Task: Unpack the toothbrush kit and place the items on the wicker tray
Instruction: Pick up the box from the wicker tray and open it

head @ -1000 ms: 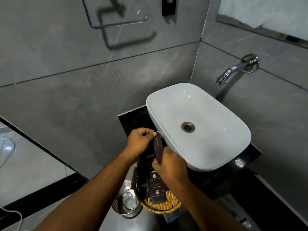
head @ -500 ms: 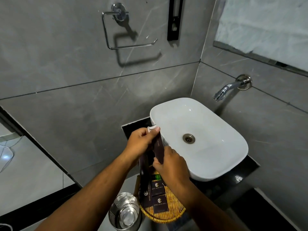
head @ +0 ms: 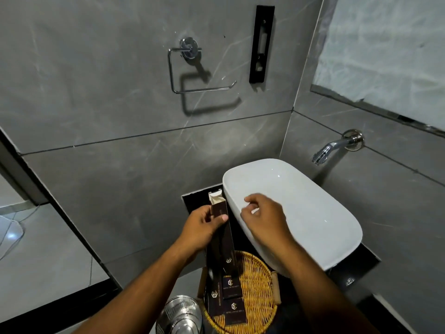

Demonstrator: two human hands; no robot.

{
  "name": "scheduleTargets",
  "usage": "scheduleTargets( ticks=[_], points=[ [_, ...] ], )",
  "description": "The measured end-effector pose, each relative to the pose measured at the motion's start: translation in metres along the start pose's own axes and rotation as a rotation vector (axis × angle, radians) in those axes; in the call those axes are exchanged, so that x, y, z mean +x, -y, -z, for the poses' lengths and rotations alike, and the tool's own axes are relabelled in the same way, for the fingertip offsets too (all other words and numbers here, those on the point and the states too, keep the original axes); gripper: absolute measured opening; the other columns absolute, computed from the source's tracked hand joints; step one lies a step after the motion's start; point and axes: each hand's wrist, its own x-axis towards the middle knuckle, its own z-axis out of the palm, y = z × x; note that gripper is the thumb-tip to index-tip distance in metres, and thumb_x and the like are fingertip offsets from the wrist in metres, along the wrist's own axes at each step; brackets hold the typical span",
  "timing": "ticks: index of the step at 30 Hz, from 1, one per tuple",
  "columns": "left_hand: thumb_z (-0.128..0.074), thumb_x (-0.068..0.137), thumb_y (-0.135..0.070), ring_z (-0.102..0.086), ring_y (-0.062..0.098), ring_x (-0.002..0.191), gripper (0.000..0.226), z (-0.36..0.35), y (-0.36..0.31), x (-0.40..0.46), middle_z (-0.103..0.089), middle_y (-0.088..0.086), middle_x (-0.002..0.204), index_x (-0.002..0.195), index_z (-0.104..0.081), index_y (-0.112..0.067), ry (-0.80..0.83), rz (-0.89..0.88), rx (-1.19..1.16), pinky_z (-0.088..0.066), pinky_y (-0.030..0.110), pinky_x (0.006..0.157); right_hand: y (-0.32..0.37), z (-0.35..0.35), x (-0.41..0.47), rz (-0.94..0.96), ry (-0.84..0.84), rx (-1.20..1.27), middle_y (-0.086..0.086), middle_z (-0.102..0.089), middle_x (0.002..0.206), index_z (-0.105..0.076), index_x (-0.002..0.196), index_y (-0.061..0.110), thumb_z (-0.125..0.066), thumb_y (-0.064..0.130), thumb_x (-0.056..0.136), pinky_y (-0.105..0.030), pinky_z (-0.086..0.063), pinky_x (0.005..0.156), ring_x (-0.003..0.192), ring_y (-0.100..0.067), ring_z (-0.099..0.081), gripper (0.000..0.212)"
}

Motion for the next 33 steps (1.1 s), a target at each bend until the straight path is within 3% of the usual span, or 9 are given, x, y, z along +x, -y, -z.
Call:
scheduleTargets(
  ticks=[2,4,7,12,18,23,26,28,33],
  points=[
    [-0.066,0.088,-0.016,-0.072,0.018,0.088,0.017,-0.001,-0.003,-0.002,-0.073,0.012,0.099,0.104,-0.067,-0.011,0.025,0.007,0.047,-0.058,0.03,0.071,0.015,0.008,0.019,0.006,0.011,0.067,0.002,-0.068,0.087,-0.066,0.1,0.022,-0.067,0.028,0.077,-0.029,-0.053,0.072,0.08,-0.015,-0.064,0.023],
    [-0.066,0.088,-0.018,-0.069,0.032,0.1,0.021,-0.004,-0.007,-0.004,-0.071,0.019,0.107,0.108,-0.066,-0.009,0.048,-0.015,0.118,-0.057,0.048,0.088,0.03,0.008,0.031,0.02,0.172,0.077,0.003,-0.066,0.083,-0.065,0.102,0.023,-0.069,0.03,0.076,-0.027,-0.053,0.062,0.072,-0.012,-0.062,0.028],
    [-0.067,0.088,-0.019,-0.066,0.037,0.102,0.022,-0.01,-0.011,-0.006,-0.07,0.021,0.107,0.105,-0.066,-0.007,0.064,-0.049,0.194,-0.053,0.055,0.093,0.043,0.008,0.037,0.101,0.33,-0.054,0.012,-0.058,0.069,-0.069,0.1,0.018,-0.07,0.025,0.077,-0.019,-0.044,0.052,0.057,-0.005,-0.056,0.024],
    [-0.071,0.084,-0.024,-0.069,0.03,0.098,0.025,-0.006,-0.011,-0.01,-0.071,0.017,0.104,0.104,-0.067,-0.01,0.111,-0.006,0.188,-0.056,0.046,0.09,0.044,0.013,0.041,0.07,0.355,-0.047,-0.003,-0.066,0.061,-0.07,0.072,0.008,-0.058,0.004,0.076,-0.035,-0.059,0.054,0.052,-0.021,-0.067,0.014],
    [-0.076,0.079,-0.025,-0.065,0.021,0.06,0.03,0.025,0.0,-0.013,-0.069,0.013,0.077,0.097,-0.064,-0.003,0.295,0.119,0.066,-0.05,0.028,0.055,-0.008,0.013,0.029,-0.516,0.312,0.698,-0.022,-0.067,0.077,-0.062,0.095,-0.007,-0.055,0.0,0.087,-0.026,-0.058,0.048,0.052,-0.02,-0.068,0.012],
    [-0.075,0.079,-0.029,-0.072,0.024,0.068,0.038,0.032,-0.045,0.022,-0.074,0.003,0.095,0.117,-0.069,-0.025,0.514,-0.046,0.925,-0.061,0.033,0.056,-0.052,-0.017,-0.012,-0.809,0.356,1.149,-0.02,-0.072,0.077,-0.059,0.1,-0.005,-0.051,0.007,0.091,-0.028,-0.058,0.049,0.064,-0.025,-0.07,0.017],
    [-0.073,0.077,-0.036,-0.061,0.01,0.044,0.041,0.017,-0.072,0.034,-0.066,-0.008,0.072,0.118,-0.067,-0.031,0.663,-0.023,1.325,-0.053,0.026,0.048,-0.059,-0.034,-0.022,-0.864,0.361,1.274,-0.02,-0.072,0.077,-0.057,0.097,-0.004,-0.046,0.01,0.091,-0.029,-0.058,0.05,0.064,-0.026,-0.07,0.02],
    [-0.072,0.078,-0.037,-0.058,0.008,0.039,0.04,0.008,-0.084,0.037,-0.061,-0.009,0.064,0.117,-0.067,-0.026,0.693,0.013,1.449,-0.046,0.022,0.043,-0.057,-0.04,-0.023,-0.878,0.354,1.304,-0.019,-0.073,0.073,-0.058,0.093,-0.003,-0.045,0.011,0.092,-0.029,-0.058,0.049,0.063,-0.027,-0.07,0.019],
    [-0.071,0.08,-0.032,-0.059,0.012,0.032,0.029,-0.009,-0.097,0.042,-0.06,-0.004,0.069,0.107,-0.071,-0.019,0.755,0.117,1.507,-0.056,0.033,0.055,-0.056,-0.047,-0.026,-0.9,0.353,1.29,-0.02,-0.066,0.081,-0.06,0.095,0.0,-0.051,0.013,0.091,-0.028,-0.057,0.048,0.065,-0.026,-0.068,0.017]
  ],
)
